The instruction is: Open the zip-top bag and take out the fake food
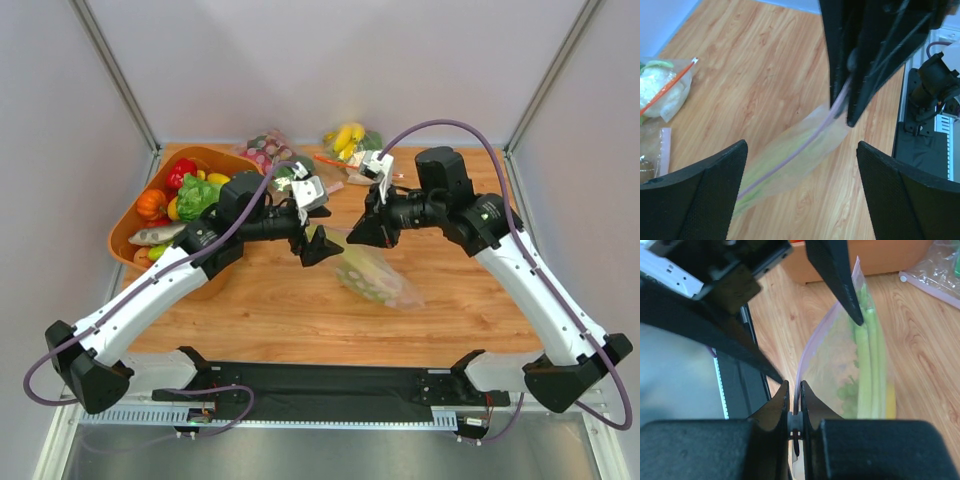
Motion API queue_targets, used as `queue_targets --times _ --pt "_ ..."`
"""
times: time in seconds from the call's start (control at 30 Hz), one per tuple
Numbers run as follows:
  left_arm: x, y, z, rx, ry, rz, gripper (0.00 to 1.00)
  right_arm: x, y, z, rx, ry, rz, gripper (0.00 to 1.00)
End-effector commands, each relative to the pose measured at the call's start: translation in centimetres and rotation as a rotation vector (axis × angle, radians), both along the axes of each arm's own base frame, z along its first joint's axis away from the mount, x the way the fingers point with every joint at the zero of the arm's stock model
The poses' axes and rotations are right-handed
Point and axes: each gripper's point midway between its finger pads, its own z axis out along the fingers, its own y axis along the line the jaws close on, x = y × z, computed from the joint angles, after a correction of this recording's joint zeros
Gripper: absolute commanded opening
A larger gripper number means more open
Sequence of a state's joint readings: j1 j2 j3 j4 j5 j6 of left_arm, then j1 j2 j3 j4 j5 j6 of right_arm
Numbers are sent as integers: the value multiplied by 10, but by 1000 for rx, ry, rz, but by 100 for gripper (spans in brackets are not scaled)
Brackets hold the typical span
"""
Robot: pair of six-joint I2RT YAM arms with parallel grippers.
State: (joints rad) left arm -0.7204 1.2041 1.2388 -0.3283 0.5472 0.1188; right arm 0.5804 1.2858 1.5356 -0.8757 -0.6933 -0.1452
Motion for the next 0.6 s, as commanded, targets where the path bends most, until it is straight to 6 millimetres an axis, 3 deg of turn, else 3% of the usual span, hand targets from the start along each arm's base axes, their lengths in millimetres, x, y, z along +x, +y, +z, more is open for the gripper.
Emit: queue_targets --times 0.0,0.07,0.13,0.17,0.2,0.23,0.27,0.4,0.5,0.57 --pt "7 -9 22 -35 -84 -15 89 -22 2 25 87 -32 74 0" --pt "5 -12 18 -29 -70 -31 78 -24 1 26 88 -30 77 0" --pt "5 -16 11 -14 -52 -42 61 -27 -1 25 86 -28 76 0" --pt "4 -18 5 1 -43 -49 44 -28 -2 25 85 -24 72 0" --pt "4 -19 5 7 -42 -55 34 -30 -3 26 88 -29 70 1" --pt "2 -20 4 14 -36 -60 21 -30 -5 25 85 -26 59 6" --pt "2 -20 0 30 -19 -59 2 -31 -7 22 79 -24 46 28" --pt "7 -15 -11 53 29 -1 0 -29 -17 -1 42 -7 -24 69" --pt "6 -13 -19 66 82 23 0 -25 -25 -28 17 7 -102 77" --pt "2 -13 -24 75 122 19 0 -30 -30 -26 48 -17 -129 78"
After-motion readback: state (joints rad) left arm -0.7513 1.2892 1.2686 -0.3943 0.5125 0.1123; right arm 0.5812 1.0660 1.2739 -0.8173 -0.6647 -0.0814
